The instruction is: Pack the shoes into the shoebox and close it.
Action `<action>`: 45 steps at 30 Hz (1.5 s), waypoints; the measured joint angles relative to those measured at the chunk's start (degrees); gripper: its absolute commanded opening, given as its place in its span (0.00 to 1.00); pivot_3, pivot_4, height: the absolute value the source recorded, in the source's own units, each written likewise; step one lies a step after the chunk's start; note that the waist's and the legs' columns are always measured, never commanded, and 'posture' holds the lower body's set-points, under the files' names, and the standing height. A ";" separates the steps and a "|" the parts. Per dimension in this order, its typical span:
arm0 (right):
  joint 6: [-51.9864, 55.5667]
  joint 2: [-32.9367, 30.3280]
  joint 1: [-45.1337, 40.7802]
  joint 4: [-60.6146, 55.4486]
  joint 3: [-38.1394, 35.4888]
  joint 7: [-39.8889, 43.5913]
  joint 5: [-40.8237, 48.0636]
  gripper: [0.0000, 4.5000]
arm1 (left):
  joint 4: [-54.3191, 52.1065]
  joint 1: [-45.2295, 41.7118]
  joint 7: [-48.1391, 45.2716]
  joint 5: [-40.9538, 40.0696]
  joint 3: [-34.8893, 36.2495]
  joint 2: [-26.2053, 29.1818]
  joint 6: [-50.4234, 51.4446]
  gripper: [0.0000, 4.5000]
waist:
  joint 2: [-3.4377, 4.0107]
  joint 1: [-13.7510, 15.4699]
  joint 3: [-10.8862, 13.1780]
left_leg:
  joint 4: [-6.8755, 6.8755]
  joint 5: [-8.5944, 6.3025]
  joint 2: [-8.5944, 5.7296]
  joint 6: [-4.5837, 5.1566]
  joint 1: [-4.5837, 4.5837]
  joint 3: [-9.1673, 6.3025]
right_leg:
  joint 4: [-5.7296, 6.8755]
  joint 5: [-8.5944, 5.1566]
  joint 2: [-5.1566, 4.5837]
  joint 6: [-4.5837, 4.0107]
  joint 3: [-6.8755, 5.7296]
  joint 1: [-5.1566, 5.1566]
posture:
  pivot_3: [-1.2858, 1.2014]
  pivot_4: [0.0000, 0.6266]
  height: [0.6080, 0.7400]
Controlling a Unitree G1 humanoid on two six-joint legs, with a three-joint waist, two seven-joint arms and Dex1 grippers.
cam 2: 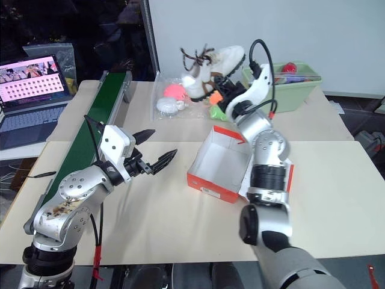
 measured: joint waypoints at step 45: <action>48.41 -19.63 5.40 3.68 15.35 -8.48 11.91 0.06 | 9.10 0.93 -16.19 5.91 -5.94 5.01 -18.15 0.99 | 0.32 -0.02 0.23 | 0.02 0.00 0.04 0.04 -0.01 0.06 | -0.05 -0.02 0.08 0.03 0.07 0.03 | 0.52 0.24 0.92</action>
